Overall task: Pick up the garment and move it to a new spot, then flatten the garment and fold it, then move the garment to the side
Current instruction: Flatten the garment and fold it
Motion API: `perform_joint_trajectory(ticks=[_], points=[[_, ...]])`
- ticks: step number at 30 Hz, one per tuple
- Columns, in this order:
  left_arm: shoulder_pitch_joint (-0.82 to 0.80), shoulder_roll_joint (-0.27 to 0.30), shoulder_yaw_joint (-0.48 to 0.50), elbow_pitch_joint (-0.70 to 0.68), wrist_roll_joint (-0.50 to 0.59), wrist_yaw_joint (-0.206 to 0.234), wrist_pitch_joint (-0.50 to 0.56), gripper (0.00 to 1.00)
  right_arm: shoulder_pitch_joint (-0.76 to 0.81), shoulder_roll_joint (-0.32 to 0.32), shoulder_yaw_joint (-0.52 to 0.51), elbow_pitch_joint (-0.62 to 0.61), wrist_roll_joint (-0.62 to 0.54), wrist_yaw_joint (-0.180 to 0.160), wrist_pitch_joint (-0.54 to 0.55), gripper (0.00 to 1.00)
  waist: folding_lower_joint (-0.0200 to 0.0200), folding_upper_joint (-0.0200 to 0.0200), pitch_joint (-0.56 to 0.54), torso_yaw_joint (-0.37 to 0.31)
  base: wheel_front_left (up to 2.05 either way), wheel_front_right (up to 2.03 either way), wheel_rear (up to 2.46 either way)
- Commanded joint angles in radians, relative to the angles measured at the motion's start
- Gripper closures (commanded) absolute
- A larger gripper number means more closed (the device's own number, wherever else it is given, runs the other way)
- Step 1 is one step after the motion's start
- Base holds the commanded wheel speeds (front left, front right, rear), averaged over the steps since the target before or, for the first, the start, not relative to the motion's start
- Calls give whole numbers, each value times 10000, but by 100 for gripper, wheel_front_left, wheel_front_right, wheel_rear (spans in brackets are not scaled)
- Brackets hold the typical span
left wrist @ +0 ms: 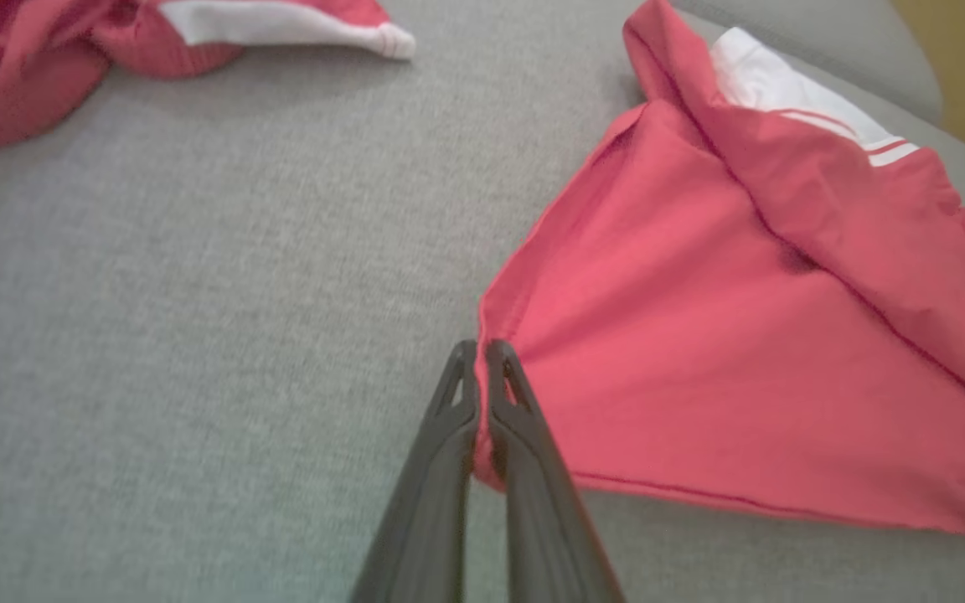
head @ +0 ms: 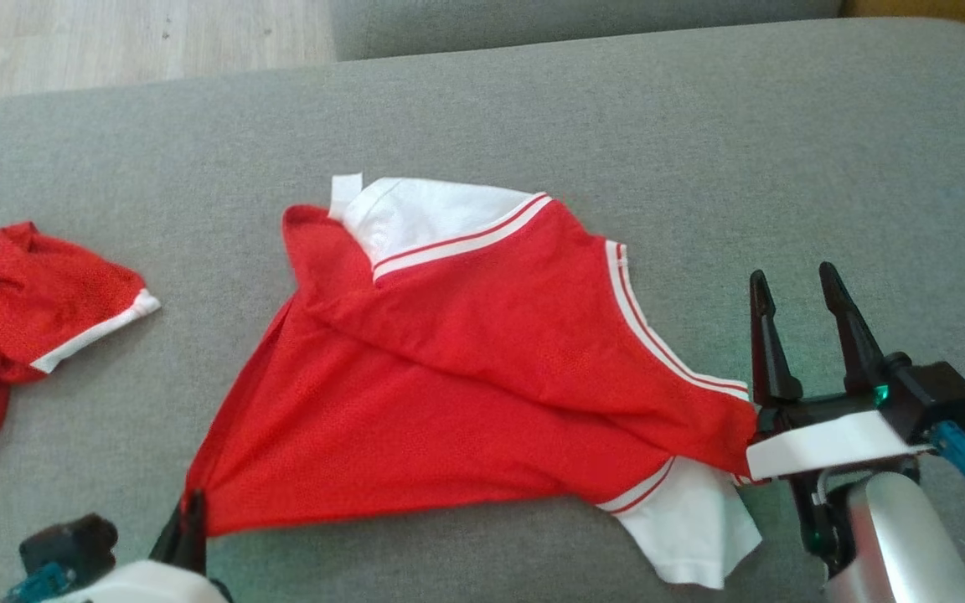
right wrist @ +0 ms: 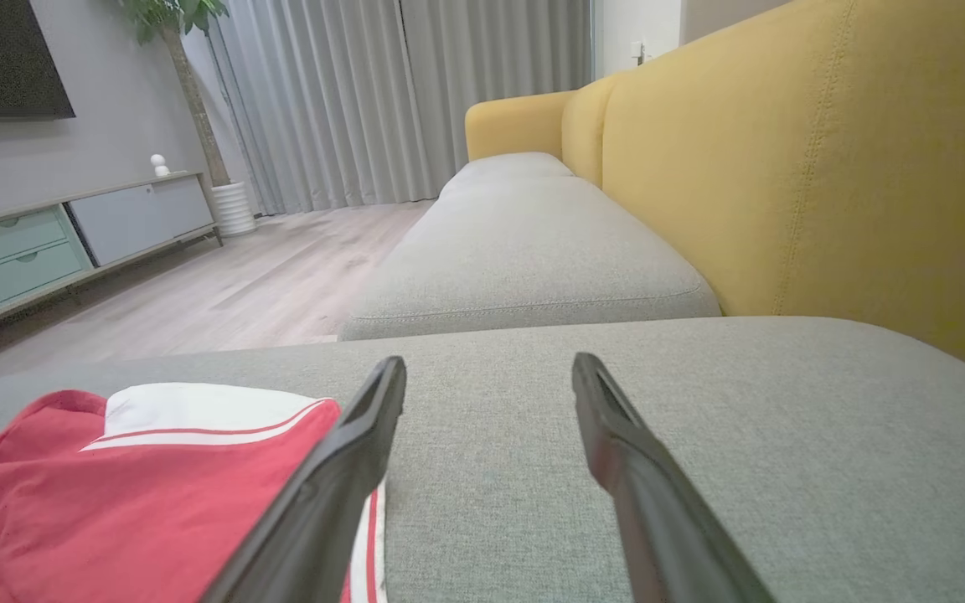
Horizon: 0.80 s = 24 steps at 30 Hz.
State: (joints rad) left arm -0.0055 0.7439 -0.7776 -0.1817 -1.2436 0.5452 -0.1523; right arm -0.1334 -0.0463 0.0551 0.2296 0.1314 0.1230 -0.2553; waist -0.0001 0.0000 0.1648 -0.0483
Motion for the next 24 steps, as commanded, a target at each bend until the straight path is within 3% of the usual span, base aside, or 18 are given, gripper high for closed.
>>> perform_joint_trajectory(ticks=[1, 2, 3, 4, 5, 12, 19, 24], points=[[-247, 301, 425, -138, -58, 27, -139, 100, -203, -39, 240, -270, -47, 77, -65, 0, 1, 0, -37, -13, 0, 0, 0], [-157, 261, 422, 34, -93, 53, -172, 100, -217, -39, 261, -252, -53, 77, -65, 0, 1, 0, -62, -32, 0, 0, 0], [-81, 165, 491, 226, -153, 82, -272, 88, -227, -39, 273, -236, -64, 77, -65, 0, 1, 0, -83, -50, 0, 0, 0], [-25, 49, 585, 417, -200, 100, -394, 54, -236, -39, 279, -229, -76, 77, -65, 0, 1, 0, -94, -70, 0, 0, 0], [-6, -49, 630, 573, -173, 65, -505, 0, -241, -39, 277, -227, -90, 77, -65, 0, 1, 0, -110, -91, 0, 0, 0], [1, -581, 927, 988, 406, -57, -961, 0, -124, -39, 63, -334, -396, 77, -65, 0, 1, 0, -445, -186, 0, 0, 0], [322, -1757, 2300, 785, 3619, -128, -1090, 0, 398, -39, -424, -1183, -1133, 77, -65, 0, 1, 0, -1190, 67, 0, 0, 0], [782, -2535, 3178, 922, 5933, -674, -1092, 0, 905, -164, -638, -1552, -1682, 77, -65, 0, 1, 0, -1537, 276, 0, 0, 0]])
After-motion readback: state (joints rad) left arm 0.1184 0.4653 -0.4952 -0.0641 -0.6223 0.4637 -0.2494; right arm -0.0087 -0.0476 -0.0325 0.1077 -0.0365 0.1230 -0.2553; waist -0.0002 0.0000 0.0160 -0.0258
